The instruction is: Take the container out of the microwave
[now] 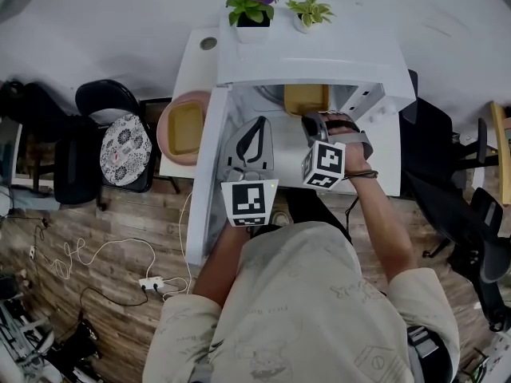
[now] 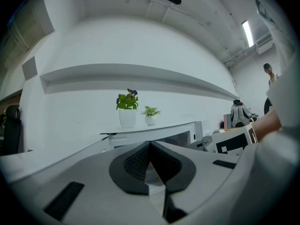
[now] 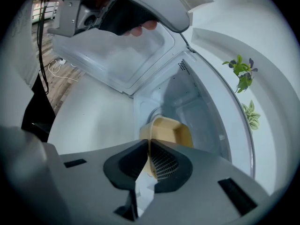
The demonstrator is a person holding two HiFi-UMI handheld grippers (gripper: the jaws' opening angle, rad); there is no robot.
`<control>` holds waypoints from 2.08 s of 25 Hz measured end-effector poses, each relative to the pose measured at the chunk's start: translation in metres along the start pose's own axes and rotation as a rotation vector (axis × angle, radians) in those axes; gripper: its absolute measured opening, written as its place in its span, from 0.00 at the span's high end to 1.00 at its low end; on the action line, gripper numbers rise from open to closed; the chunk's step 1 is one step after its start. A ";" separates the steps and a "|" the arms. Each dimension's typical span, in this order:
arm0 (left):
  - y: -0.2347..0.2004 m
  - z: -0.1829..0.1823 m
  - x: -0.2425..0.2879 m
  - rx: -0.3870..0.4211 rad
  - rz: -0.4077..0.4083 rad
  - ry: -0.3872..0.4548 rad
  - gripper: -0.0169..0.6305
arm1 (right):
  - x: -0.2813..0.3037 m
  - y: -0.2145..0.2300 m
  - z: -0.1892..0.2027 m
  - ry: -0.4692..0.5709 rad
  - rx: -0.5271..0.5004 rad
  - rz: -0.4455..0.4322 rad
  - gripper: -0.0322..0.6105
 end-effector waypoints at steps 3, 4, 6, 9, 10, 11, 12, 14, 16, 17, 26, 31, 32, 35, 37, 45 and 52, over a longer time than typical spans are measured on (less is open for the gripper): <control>0.001 -0.004 -0.002 0.011 0.006 0.007 0.96 | -0.007 -0.004 0.001 0.000 0.001 0.003 0.89; 0.001 -0.007 -0.002 0.016 0.010 0.009 0.96 | -0.010 -0.005 0.001 0.001 0.001 0.004 0.89; 0.003 -0.009 -0.003 0.020 0.013 0.012 0.96 | -0.014 -0.008 0.001 -0.001 -0.001 0.006 0.89; 0.006 -0.009 -0.006 0.022 0.017 0.016 0.96 | -0.021 -0.014 0.003 -0.001 0.004 0.003 0.89; 0.008 -0.010 -0.006 0.025 0.022 0.018 0.96 | -0.024 -0.016 0.003 -0.001 0.006 0.002 0.89; 0.009 -0.010 -0.008 0.028 0.024 0.019 0.96 | -0.026 -0.018 0.004 -0.002 0.008 0.002 0.89; 0.009 -0.009 -0.009 0.029 0.024 0.019 0.96 | -0.028 -0.020 0.004 -0.002 0.010 0.001 0.89; 0.010 -0.007 -0.013 0.027 0.022 0.017 0.96 | -0.032 -0.023 0.004 -0.002 0.013 -0.001 0.89; 0.011 -0.006 -0.015 0.025 0.023 0.016 0.96 | -0.036 -0.027 0.004 -0.002 0.014 -0.003 0.89; 0.012 -0.006 -0.016 0.025 0.026 0.014 0.96 | -0.038 -0.029 0.004 -0.002 0.015 -0.005 0.89; 0.021 -0.001 -0.025 0.012 0.042 0.005 0.96 | -0.055 -0.043 0.006 -0.009 0.013 -0.022 0.89; 0.025 0.003 -0.029 -0.004 0.046 -0.005 0.96 | -0.065 -0.051 0.006 -0.012 0.011 -0.029 0.89; 0.026 0.004 -0.029 -0.007 0.046 -0.008 0.96 | -0.067 -0.052 0.006 -0.010 0.013 -0.031 0.89; 0.028 0.007 -0.029 -0.012 0.048 -0.013 0.96 | -0.074 -0.054 0.006 -0.008 0.017 -0.035 0.89; 0.028 0.008 -0.029 -0.016 0.047 -0.016 0.96 | -0.077 -0.056 0.006 -0.010 0.016 -0.035 0.89; 0.035 0.012 -0.032 -0.006 0.032 -0.028 0.96 | -0.087 -0.063 0.011 0.008 0.010 -0.048 0.89; 0.045 0.007 -0.037 0.012 -0.019 -0.042 0.96 | -0.095 -0.066 0.015 0.050 -0.032 -0.074 0.89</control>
Point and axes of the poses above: the fingertips, and each gripper's own axes: x forward along the fingers, y to its right, z out of its underside, the point moved 9 cm from there along -x, backward along the fingers, and after that the axes turned 1 degree about z, right-handed, at the moved point
